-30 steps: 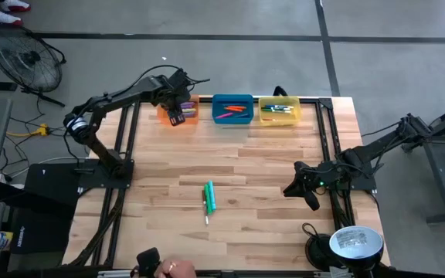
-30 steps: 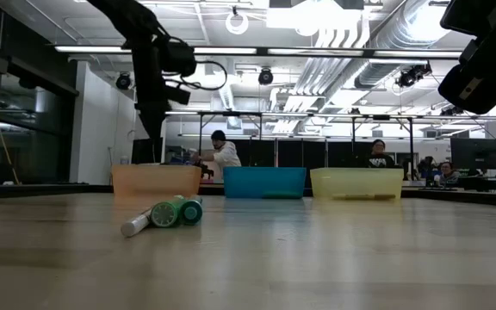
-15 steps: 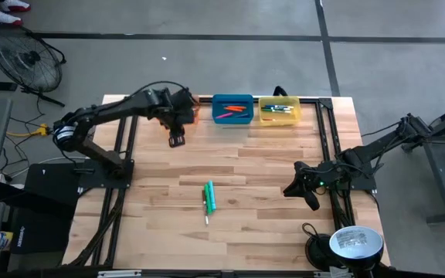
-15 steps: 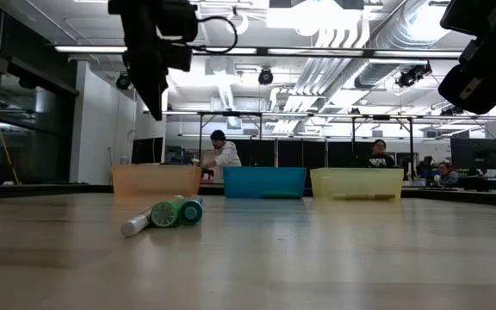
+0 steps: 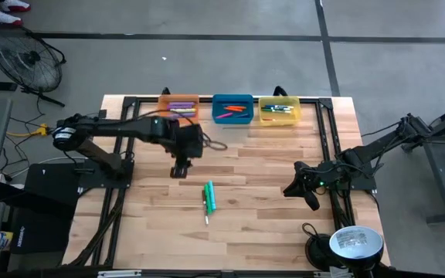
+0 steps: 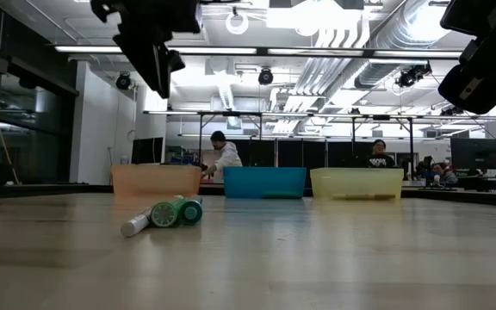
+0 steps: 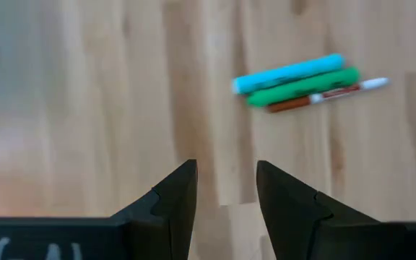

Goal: Pick & Place Markers
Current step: Put the brown marker into the yellow bin

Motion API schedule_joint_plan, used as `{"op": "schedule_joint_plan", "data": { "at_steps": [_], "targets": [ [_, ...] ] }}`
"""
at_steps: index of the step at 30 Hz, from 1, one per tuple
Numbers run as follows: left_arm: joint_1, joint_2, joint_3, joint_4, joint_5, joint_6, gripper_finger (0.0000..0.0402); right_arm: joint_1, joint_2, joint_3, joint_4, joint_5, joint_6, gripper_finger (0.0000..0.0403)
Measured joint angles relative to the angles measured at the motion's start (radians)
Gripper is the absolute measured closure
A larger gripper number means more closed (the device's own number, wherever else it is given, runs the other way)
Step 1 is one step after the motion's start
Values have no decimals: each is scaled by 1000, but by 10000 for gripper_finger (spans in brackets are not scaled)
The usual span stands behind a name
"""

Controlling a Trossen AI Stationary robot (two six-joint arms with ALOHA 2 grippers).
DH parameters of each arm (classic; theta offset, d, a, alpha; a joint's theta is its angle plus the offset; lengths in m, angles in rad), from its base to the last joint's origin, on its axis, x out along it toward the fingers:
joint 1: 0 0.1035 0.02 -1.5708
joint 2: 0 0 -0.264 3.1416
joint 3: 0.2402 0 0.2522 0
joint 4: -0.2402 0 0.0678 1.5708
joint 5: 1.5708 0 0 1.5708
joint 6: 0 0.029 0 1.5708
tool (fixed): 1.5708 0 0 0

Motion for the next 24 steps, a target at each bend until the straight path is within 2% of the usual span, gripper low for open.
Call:
{"op": "schedule_joint_plan", "data": {
  "at_steps": [9, 17, 20, 24],
  "targets": [
    [-204, 7, 0, 83, -2, 24, 262, 0, 0, 0, 0, 0, 0, 354],
    [-355, 127, 0, 258, -6, 45, 262, 0, 0, 0, 0, 0, 0, 355],
    [-404, 191, 0, 376, -6, 95, 262, 0, 0, 0, 0, 0, 0, 351],
    [-465, 254, -1, 453, -28, 205, 262, 0, 0, 0, 0, 0, 0, 350]
  ]
}}
